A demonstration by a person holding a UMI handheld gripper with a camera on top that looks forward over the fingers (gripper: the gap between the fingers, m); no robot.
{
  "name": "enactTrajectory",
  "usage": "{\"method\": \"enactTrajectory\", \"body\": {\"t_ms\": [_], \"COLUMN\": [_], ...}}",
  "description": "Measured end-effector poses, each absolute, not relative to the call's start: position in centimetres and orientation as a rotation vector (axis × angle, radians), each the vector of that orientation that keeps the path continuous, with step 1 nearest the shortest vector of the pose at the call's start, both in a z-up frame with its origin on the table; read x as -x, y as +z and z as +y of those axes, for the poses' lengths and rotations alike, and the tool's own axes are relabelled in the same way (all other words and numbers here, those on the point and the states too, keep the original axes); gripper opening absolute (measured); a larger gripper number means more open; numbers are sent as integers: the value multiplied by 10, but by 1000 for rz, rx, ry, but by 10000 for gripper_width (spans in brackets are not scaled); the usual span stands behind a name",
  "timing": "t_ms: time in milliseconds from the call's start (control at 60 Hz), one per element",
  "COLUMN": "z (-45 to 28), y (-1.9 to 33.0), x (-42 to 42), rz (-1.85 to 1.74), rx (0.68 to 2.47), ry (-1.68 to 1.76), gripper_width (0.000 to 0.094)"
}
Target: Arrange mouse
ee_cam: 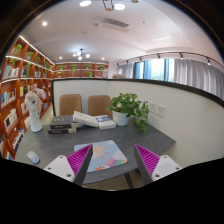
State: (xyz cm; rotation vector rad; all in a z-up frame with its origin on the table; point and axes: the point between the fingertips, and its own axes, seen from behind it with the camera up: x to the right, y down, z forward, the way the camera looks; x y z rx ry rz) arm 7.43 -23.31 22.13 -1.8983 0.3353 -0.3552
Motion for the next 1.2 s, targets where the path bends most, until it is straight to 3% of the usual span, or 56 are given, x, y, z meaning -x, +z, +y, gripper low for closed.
{"method": "enactTrajectory", "body": {"t_ms": [300, 600, 950, 1200], "z": [-250, -249, -170, -90], "y": [134, 53, 1, -9], "x": [-23, 116, 258, 305], "rz": [297, 111, -27, -58], "rx": [2019, 2160, 2249, 2244], "ry": [-237, -25, 104, 120], "gripper_width": [825, 820, 823, 827]}}
